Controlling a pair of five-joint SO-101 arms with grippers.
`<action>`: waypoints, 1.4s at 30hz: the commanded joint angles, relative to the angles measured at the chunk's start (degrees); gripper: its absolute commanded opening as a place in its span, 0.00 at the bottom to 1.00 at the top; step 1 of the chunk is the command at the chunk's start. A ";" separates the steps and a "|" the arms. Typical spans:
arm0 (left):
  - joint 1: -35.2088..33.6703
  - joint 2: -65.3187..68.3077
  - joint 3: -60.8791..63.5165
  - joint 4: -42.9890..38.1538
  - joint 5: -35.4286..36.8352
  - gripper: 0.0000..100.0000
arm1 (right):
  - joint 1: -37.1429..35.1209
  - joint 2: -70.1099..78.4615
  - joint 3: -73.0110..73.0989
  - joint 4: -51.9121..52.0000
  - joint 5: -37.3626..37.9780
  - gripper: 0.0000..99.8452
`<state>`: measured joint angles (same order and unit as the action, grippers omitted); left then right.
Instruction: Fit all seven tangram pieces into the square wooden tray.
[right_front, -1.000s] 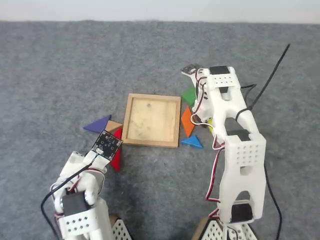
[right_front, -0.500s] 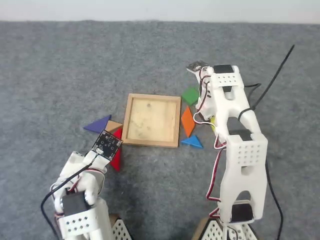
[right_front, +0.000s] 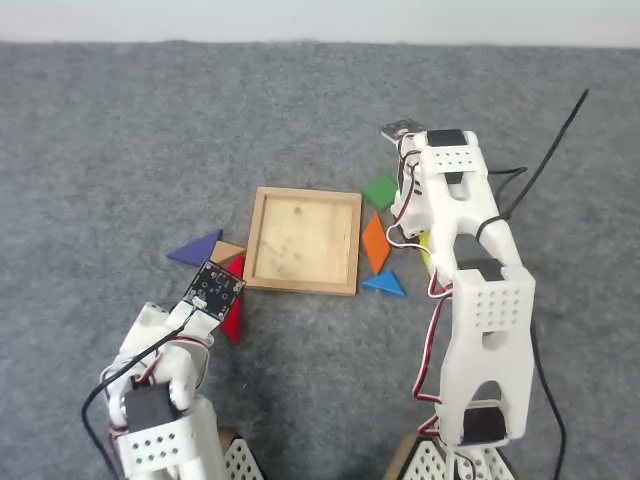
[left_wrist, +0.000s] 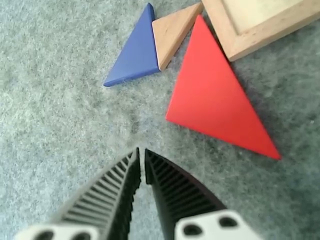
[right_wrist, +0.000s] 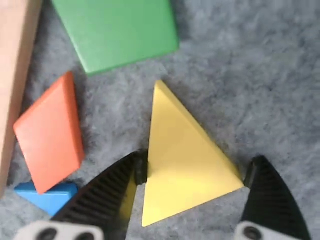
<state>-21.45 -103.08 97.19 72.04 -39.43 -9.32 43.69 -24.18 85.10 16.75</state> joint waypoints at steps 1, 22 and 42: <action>-0.26 -1.05 -0.75 0.09 -0.35 0.02 | 0.66 0.66 -0.53 1.98 -1.85 0.30; -0.26 -1.05 -0.75 0.09 -0.35 0.02 | 0.48 0.75 -0.26 1.98 -2.11 0.32; -0.26 -1.05 -0.75 0.09 -0.35 0.02 | 0.40 0.04 -0.88 3.03 -6.86 0.21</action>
<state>-21.45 -103.08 97.19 72.04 -39.43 -8.70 43.87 -24.26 85.89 11.82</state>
